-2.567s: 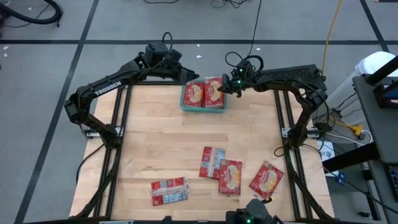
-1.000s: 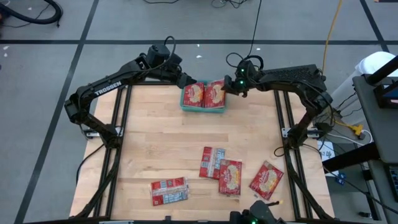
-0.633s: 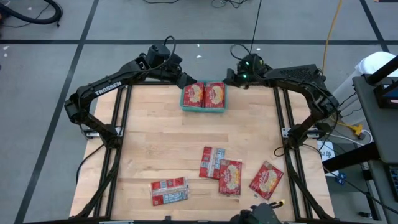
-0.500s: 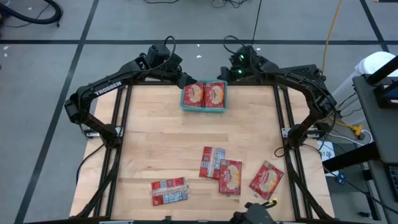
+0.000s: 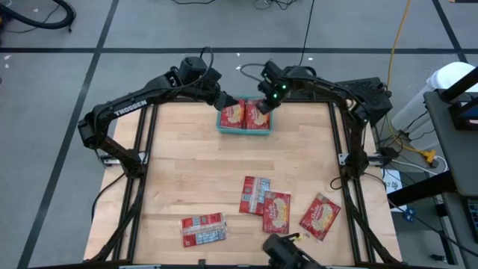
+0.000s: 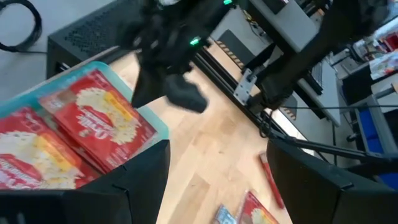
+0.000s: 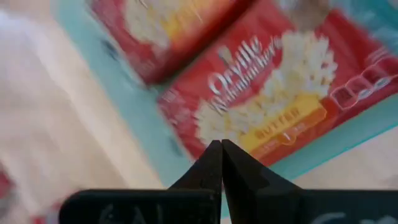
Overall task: Sort popcorn bags into baskets
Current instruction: Put the red popcorn bag into the blue bin
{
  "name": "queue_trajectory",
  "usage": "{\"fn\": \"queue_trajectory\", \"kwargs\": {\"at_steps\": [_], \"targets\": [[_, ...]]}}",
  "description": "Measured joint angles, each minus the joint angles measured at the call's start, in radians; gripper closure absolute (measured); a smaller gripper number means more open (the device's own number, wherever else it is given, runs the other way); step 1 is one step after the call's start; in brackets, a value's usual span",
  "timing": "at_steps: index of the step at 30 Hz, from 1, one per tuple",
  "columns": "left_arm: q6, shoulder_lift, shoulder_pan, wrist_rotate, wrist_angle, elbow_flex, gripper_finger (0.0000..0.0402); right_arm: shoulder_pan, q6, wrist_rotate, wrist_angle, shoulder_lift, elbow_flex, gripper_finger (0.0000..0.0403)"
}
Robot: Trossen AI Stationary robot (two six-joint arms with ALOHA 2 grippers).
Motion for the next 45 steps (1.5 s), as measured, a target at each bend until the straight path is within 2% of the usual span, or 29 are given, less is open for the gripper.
{"fn": "queue_trajectory", "kwargs": {"at_steps": [7, 15, 22, 34, 41, 45], "targets": [[-0.002, 0.000, -0.063, -0.054, -0.001, 0.000, 0.0131, 0.025, -0.140, 0.170, -0.049, 0.050, 0.000, 0.0402], [-0.024, 0.000, -0.095, -0.110, -0.001, 0.000, 0.0131, 0.025, -0.150, 0.172, 0.004, 0.053, 0.000, 0.0403], [-0.039, 0.000, -0.096, -0.115, 0.001, 0.000, 0.0131, 0.032, -0.164, 0.173, -0.002, 0.096, -0.001, 0.0403], [-0.051, 0.000, -0.099, -0.129, 0.002, 0.000, 0.0131, 0.044, -0.200, 0.247, -0.017, 0.120, -0.002, 0.0403], [-0.051, 0.000, -0.110, -0.130, 0.002, 0.000, 0.0131, 0.044, -0.187, 0.250, -0.011, 0.118, -0.002, 0.0403], [-0.050, 0.000, -0.124, -0.130, -0.020, 0.000, 0.0131, 0.047, -0.195, 0.253, -0.022, 0.056, -0.002, 0.0403]]}}
